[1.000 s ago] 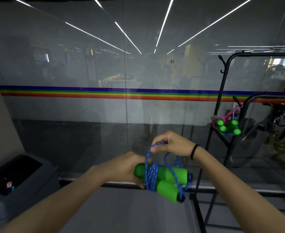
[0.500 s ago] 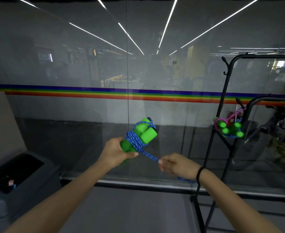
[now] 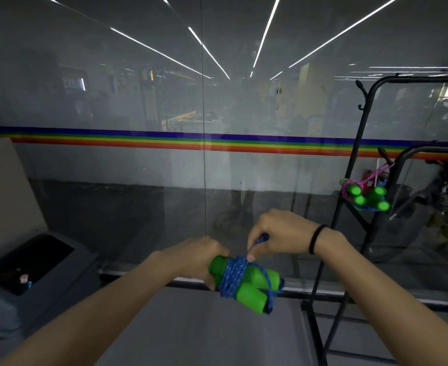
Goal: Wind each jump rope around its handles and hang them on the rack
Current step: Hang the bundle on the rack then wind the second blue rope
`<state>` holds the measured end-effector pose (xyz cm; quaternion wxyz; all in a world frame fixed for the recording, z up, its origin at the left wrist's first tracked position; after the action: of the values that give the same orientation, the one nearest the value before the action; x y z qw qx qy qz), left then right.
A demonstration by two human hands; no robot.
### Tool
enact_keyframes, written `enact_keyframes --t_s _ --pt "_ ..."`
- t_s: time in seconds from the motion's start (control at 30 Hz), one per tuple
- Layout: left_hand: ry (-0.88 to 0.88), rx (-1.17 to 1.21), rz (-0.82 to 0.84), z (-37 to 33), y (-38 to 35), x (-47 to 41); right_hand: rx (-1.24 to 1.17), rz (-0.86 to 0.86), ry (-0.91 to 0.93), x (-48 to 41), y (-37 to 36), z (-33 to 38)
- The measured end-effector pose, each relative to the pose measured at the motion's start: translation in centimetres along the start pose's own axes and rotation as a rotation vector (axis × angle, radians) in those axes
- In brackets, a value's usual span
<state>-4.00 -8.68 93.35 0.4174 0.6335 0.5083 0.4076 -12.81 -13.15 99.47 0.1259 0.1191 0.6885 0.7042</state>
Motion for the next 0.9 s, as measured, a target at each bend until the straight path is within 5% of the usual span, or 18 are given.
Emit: enact_keyframes --t_s 0.13,0.33,0.63,0.9 --pt "-0.15 0.335 0.049 -1.6 -0.4 0.9 -0.442 -0.063 0.075 -1.0 0.2 -1.3" --pt "-0.134 0.876 -0.194 -0.6 1.3 2.2 -0.783 -0.315 0.096 -0.5 -0.7 -3.0" --pt "-0.094 1.24 -0.404 0.9 1.0 2.0 -0.68 -0.608 -0.115 -0.2 -1.4 -4.7" --pt "-0.031 1.666 -0.582 1.2 0.5 1.6 -0.496 -0.623 -0.162 -0.1 0.1 -2.2"
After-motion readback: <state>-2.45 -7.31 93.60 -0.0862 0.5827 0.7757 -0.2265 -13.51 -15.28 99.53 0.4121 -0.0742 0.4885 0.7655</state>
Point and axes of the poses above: each hand's wrist, its own x-axis away from the middle knuckle, its own y-axis out of the back of the hand, z = x × y, the point moved 8 cm from there along -x, towards the middle knuckle, and after that the axes turned 7 degrees about x, right-handed, at the moved point
